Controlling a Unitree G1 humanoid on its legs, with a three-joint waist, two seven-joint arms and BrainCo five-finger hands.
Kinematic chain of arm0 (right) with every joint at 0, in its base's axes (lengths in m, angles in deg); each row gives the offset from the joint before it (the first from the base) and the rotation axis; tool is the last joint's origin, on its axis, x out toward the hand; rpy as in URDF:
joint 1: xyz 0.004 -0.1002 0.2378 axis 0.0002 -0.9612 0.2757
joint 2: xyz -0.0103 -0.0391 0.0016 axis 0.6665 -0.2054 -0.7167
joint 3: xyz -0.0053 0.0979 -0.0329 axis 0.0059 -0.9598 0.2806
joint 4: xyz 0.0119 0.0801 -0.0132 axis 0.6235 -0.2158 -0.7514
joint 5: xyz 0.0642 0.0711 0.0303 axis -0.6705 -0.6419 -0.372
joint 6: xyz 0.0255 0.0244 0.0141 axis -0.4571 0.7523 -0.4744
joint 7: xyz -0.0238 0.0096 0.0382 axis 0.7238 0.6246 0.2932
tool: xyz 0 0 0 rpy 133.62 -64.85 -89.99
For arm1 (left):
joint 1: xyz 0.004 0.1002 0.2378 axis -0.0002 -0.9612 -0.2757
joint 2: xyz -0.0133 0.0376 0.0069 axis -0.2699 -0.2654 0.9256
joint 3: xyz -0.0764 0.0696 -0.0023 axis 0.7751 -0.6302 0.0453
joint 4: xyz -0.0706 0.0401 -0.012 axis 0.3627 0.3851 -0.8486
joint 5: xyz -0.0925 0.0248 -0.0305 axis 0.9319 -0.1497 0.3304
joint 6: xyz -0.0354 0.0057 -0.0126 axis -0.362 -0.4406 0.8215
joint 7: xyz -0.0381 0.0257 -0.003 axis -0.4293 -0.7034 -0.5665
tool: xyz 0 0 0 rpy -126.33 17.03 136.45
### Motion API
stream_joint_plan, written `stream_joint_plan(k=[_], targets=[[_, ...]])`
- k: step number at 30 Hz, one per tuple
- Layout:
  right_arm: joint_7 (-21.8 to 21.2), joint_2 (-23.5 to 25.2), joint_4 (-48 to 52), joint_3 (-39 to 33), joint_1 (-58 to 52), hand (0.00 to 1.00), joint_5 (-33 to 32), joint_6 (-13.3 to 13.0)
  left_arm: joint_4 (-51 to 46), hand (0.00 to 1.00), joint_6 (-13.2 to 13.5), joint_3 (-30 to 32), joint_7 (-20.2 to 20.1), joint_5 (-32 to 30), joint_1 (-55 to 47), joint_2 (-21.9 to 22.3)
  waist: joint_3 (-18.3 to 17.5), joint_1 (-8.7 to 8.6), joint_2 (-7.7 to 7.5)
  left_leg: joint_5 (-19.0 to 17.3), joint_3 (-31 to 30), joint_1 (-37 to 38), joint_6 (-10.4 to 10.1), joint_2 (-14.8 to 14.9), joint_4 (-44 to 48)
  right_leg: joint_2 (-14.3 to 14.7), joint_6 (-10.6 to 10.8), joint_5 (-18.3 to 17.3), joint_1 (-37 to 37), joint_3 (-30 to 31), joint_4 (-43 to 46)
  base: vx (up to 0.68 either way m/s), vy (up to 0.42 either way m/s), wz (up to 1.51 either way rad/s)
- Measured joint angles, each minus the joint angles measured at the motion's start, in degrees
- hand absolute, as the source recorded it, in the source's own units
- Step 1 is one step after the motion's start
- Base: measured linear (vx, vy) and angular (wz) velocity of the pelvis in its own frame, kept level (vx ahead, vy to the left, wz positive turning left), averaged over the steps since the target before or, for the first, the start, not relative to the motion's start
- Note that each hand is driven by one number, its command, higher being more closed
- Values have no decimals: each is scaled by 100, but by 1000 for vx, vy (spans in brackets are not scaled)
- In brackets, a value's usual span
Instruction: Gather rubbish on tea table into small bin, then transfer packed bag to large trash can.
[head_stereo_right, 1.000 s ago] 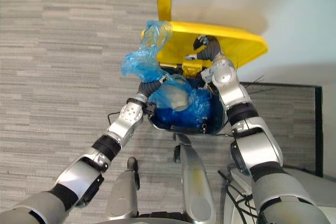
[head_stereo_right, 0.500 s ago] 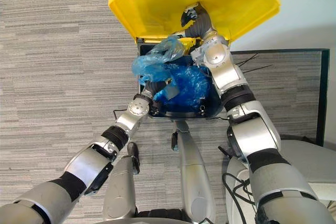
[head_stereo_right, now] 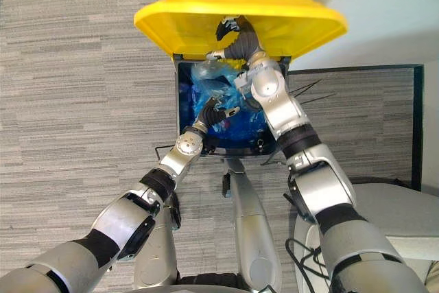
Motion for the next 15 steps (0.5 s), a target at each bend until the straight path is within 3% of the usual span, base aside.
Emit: stream_joint_plan(k=[5, 6, 8, 10, 11, 12, 13, 14, 15], targets=[[-8, 186, 272, -480, -2074, 0, 346, -30, -369, 0, 13, 324, 0, -50, -1213, -595, -354, 85, -116, 46, -277, 293, 62, -131, 101, -216, 5, 48, 626, -248, -164, -6, 62, 36], [-30, 266, 281, -551, -2458, 0, 426, -31, -477, 0, 20, 418, -4, -41, -1514, -708, -410, 107, -188, 34, -270, 393, 146, -234, 137, -292, -68, 108, 720, -212, -138, -30, 150, 14], [-51, 384, 288, -580, -2981, 0, 488, -31, -658, 0, 28, 621, -11, -5, -2037, -924, -527, 134, -353, 29, -187, 537, 263, -456, 148, -444, 32, 187, 807, -67, -118, -70, 157, -5], [-178, 450, 443, -612, -3699, 0, 654, -68, -905, 0, 21, 993, -117, 91, -2832, -1152, -601, 178, -465, -18, 50, 745, 486, -669, 345, -576, 271, 431, 1147, 81, -468, -155, 208, -33], [-303, 452, 564, -613, -4101, 0, 736, -89, -1185, 0, 21, 1254, -151, 165, -3404, -1244, -679, 219, -461, -9, 278, 841, 676, -585, 358, -623, 621, 328, 1331, 30, -746, -193, 186, -61], [-359, 453, 610, -620, -4285, 0, 797, -116, -1316, 0, 22, 1392, -187, 189, -3678, -1245, -736, 288, -428, -7, 422, 858, 709, -537, 340, -660, 608, 117, 1206, -77, -529, -232, 154, -81], [-496, 450, 617, -650, -4605, 0, 889, -177, -1374, 0, 11, 1679, -268, 282, -4093, -1306, -835, 296, -387, 14, 516, 873, 752, -400, 321, -691, 95, -65, 947, -147, 597, -211, 108, -53], [-602, 467, 606, -733, -4958, 0, 907, -186, -1379, 0, 2, 1895, -342, 355, -4379, -1355, -886, 280, -325, 130, 512, 955, 793, -340, 153, -730, -64, -258, 923, -157, 1651, -169, 88, -27], [-691, 493, 571, -809, -5264, 0, 965, -193, -1430, 0, 0, 1965, -389, 400, -4622, -1396, -1007, 275, -287, 275, 511, 1009, 739, -320, -14, -762, -71, -437, 973, -132, 2292, -68, 10, 0]])
